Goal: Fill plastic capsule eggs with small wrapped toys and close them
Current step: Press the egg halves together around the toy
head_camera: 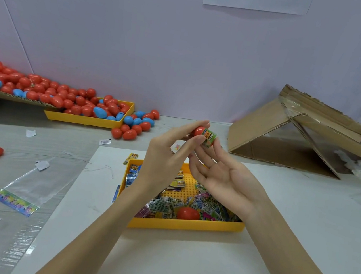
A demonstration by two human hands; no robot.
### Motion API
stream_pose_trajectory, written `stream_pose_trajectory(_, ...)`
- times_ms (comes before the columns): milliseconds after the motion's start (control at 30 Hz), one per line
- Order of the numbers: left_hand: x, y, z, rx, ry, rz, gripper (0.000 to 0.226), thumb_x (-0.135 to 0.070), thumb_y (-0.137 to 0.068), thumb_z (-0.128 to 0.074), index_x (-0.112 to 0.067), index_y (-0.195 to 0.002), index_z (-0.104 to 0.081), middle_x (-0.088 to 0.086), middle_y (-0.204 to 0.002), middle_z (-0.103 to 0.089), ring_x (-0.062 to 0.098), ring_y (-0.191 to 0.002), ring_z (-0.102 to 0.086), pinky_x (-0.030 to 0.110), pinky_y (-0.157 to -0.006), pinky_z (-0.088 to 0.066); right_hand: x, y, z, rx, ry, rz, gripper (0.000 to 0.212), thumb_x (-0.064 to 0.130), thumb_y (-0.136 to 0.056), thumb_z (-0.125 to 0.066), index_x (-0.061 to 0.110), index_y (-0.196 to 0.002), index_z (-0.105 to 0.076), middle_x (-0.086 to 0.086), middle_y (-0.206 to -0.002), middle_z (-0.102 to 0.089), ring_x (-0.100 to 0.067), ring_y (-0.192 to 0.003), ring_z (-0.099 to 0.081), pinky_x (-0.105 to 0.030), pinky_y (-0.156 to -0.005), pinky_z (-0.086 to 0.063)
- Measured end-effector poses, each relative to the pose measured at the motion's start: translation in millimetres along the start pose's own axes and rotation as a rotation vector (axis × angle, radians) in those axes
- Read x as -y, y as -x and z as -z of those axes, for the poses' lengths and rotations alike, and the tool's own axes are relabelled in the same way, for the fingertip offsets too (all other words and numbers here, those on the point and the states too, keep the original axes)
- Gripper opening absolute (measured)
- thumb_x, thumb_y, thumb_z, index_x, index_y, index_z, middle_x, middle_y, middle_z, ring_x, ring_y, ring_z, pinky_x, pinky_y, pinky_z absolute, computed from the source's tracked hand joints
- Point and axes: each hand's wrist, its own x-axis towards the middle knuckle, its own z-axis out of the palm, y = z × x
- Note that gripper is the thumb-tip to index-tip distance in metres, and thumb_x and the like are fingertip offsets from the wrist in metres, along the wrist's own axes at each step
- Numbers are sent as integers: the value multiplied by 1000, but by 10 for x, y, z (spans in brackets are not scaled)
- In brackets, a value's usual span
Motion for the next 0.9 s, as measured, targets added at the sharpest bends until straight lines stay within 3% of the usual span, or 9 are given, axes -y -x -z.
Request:
stream_pose_trajectory(200,33,-6,59,6,-165,-120,35,-22,-102,-57,-12,-134,-67,-1,-120,-73,19,-111,-67,36,-95,-56,-24,9,-13,-1,-21,-33,36,28,-94,-72,1,-118,-72,-14,-127,-69,-29,-115,-68,-38,-98,-57)
stream_pose_trajectory(367,28,-6,17,25,-52,-42,33,-26,-102,-57,-18,-132,-68,-5,-124,-72,17,-115,-66,31,-96,-55,-38,2,-34,-22,-68,-29,50,34,-91,-75,1,-128,-67,-13,-131,-64,-28,-113,-65,-36,-98,-56)
stream_pose_trajectory(500,1,-11,-6,-7,33,2,34,-26,-93,-72,-13,-125,-72,-3,-118,-75,20,-111,-68,31,-94,-56,-64,-18,-38,-48,-39,-21,60,38,-94,-69,1,-140,-57,-12,-133,-57,-26,-115,-61,-35,-100,-54)
stream_pose_trajectory(667,28,-32,92,0,2,-15,33,-16,-89,-78,-16,-122,-75,-4,-112,-77,25,-104,-69,34,-93,-56,-82,-19,-44,-46,-14,-40,47,42,-93,-68,0,-114,-74,-12,-115,-68,-27,-107,-67,-37,-96,-56)
stream_pose_trajectory(767,11,-22,87,15,-8,-13,32,-13,-91,-76,-19,-122,-74,-4,-112,-77,24,-106,-69,35,-96,-56,-87,-24,-59,-72,2,-21,49,44,-92,-68,0,-114,-74,-11,-115,-71,-25,-104,-70,-36,-92,-58)
stream_pose_trajectory(900,1,-46,65,71,74,60,29,-14,-96,-71,-24,-123,-73,-10,-116,-76,12,-112,-69,25,-99,-53,-80,-39,-59,-93,7,22,47,43,-93,-67,1,-111,-77,-12,-115,-72,-24,-102,-72,-34,-89,-59)
